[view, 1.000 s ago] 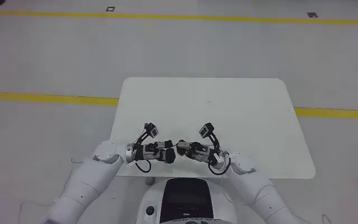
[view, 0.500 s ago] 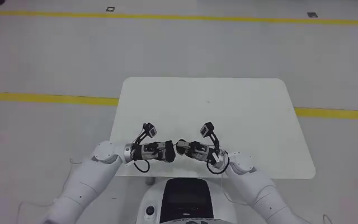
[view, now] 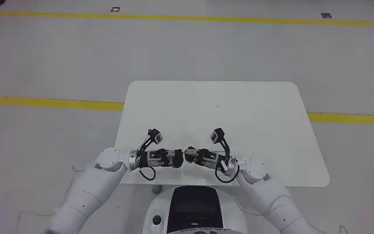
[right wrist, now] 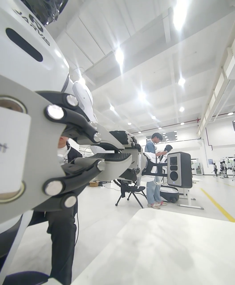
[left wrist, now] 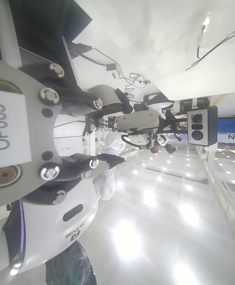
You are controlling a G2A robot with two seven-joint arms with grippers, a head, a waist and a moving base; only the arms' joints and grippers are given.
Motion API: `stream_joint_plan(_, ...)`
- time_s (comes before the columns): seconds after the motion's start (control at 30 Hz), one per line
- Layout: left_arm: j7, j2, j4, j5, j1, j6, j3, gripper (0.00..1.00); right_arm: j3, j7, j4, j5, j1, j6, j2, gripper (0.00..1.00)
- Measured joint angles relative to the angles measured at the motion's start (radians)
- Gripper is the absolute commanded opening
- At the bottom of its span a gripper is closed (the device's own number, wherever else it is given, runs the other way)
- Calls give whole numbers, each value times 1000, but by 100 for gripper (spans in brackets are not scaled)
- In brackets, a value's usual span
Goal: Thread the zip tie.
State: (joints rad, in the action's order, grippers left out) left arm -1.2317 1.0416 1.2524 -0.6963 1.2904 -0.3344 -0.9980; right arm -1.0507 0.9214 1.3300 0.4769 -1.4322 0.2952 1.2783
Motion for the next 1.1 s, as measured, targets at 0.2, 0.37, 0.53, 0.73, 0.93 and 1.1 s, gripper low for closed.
stream_joint_plan(0.2,6,-2,0,2,1,0,2,22,2,5,4,-12,-1,-9,-5,0)
stream_joint_plan(0.37,10,-4,0,3,0,-1,3,17,8,12,5,-16,0,-12,-7,0)
stream_joint_plan(0.53,14,-5,0,2,0,-2,5,13,11,14,6,-16,0,-11,-10,0)
stream_joint_plan(0.73,19,-7,-1,0,1,-4,7,12,15,16,8,-16,0,-6,-12,0)
stream_joint_plan(0.93,22,-8,0,-2,2,-6,9,8,19,14,9,-15,0,-1,-15,0)
stream_joint_plan(1.1,21,-9,1,-2,1,-5,12,0,24,12,10,-14,0,-1,-16,0)
